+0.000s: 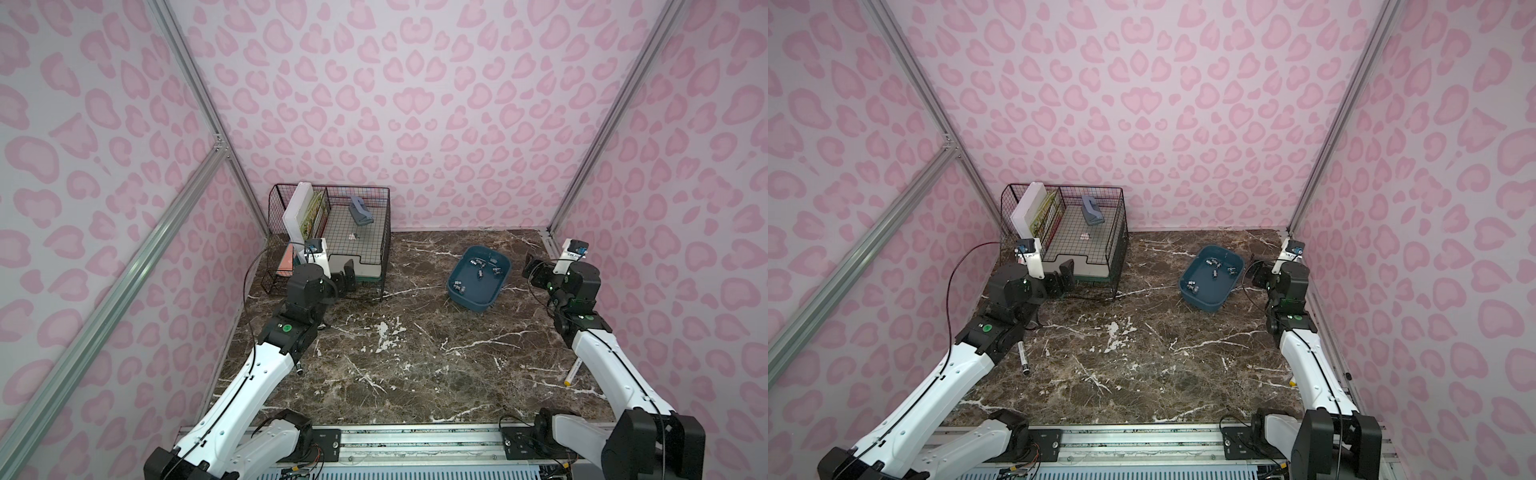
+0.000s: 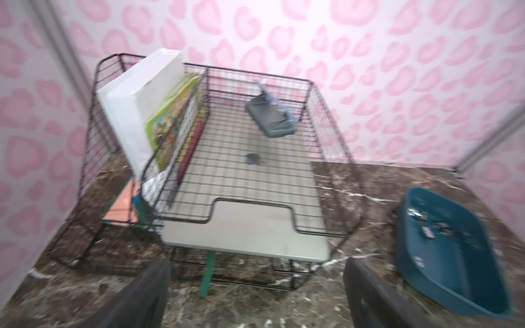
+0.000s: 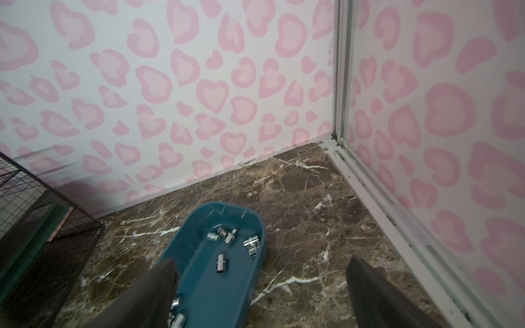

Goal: Take out the socket from the storage box
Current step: Move the storage box to the center of the board.

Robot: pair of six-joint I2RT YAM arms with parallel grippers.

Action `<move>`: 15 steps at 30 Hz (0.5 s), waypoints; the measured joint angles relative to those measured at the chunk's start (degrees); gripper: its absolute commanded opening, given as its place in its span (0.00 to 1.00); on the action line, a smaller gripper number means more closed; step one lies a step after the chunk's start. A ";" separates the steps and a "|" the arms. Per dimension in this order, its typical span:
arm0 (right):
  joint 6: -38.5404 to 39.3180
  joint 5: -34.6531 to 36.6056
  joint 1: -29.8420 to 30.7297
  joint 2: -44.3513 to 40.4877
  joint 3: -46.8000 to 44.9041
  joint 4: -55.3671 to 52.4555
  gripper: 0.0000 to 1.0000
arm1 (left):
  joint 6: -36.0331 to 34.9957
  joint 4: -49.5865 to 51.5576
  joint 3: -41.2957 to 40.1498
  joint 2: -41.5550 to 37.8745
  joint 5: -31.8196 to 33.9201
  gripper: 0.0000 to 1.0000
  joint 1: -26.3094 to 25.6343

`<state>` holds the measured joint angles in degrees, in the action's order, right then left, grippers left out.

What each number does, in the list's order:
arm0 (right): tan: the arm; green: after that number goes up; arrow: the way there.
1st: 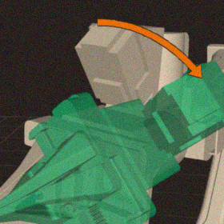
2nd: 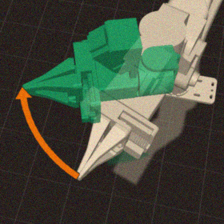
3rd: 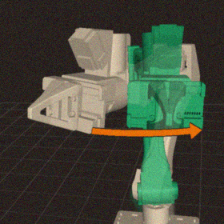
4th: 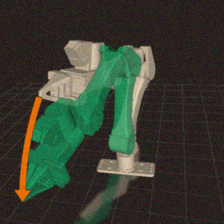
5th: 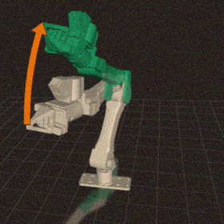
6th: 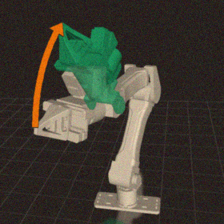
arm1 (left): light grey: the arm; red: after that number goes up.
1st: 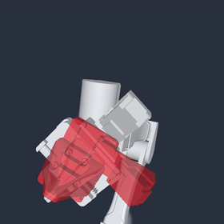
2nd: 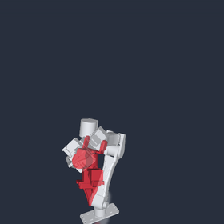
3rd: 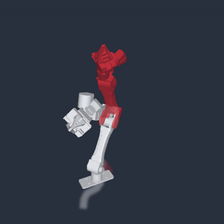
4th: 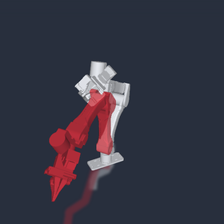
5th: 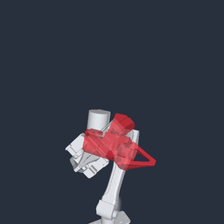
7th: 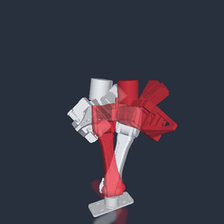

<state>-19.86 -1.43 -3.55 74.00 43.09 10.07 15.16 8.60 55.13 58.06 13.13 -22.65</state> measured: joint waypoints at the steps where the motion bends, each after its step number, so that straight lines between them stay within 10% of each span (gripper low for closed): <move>1: -0.31 -1.05 0.02 -0.15 0.46 -1.84 0.98 | 0.42 1.88 2.29 0.50 -1.40 0.98 -1.20; 15: -1.49 -8.46 0.33 -3.50 2.08 -15.26 0.98 | 6.49 19.45 26.71 28.04 -17.49 0.99 -17.70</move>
<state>-21.34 -9.89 -3.22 70.50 45.17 -5.19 21.65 28.05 81.84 86.11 -4.36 -40.36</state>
